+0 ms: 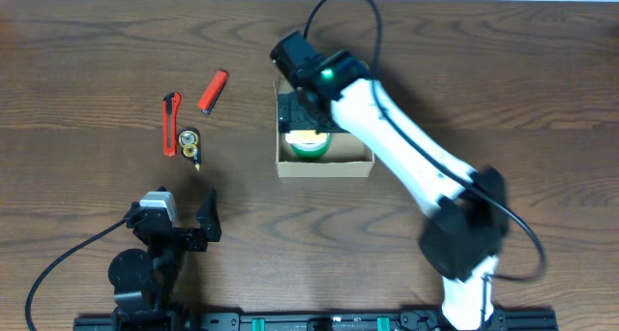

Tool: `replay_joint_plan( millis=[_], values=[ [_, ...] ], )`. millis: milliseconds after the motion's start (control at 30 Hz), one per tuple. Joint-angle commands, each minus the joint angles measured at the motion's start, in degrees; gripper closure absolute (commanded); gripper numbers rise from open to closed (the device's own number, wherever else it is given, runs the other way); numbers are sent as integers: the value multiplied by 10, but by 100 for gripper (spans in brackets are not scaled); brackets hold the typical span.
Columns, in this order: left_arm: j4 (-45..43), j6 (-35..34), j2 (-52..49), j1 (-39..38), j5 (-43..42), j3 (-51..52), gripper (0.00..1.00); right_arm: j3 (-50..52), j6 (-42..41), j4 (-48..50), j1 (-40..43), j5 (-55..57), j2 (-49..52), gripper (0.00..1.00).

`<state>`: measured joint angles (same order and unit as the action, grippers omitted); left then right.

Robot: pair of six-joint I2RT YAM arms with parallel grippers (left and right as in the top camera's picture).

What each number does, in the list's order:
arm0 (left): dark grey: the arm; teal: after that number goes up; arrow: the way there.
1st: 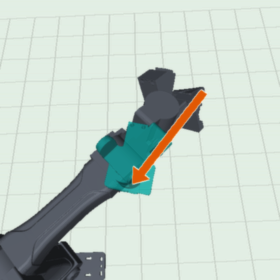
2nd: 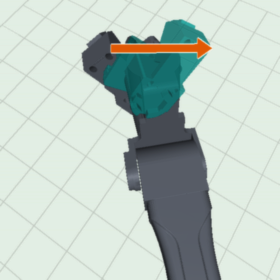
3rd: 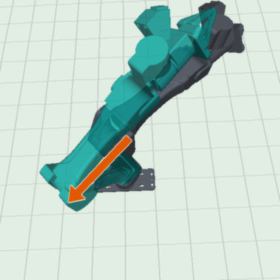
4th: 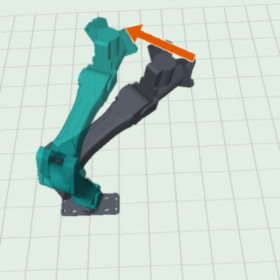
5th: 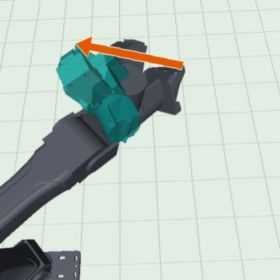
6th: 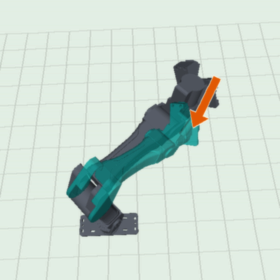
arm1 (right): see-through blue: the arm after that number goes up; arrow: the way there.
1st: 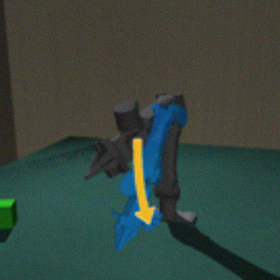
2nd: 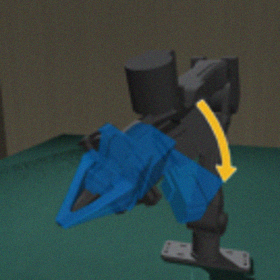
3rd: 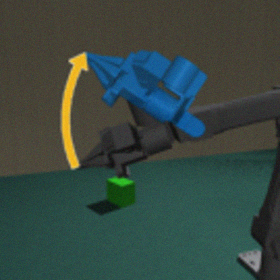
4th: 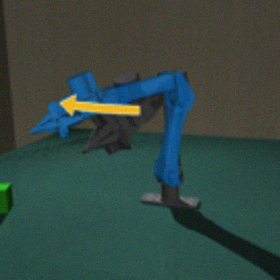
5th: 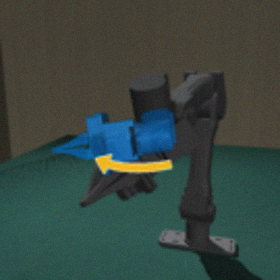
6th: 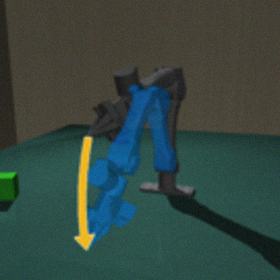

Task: Pack container

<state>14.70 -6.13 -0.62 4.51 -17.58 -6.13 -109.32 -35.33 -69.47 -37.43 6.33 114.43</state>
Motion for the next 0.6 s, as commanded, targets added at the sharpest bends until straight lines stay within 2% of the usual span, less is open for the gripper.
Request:
replay_joint_plan(
  millis=[0, 300, 567],
  values=[
    [2, 6, 3, 3, 6, 14, 5, -10, 73, -32, 16, 2, -85, 1],
    [2, 6, 3, 3, 6, 14, 5, 6, 213, -133, 66, -43, -198, 1],
    [2, 7, 3, 3, 7, 14, 5, 140, 274, -131, 73, -42, -322, 1]
  ],
)
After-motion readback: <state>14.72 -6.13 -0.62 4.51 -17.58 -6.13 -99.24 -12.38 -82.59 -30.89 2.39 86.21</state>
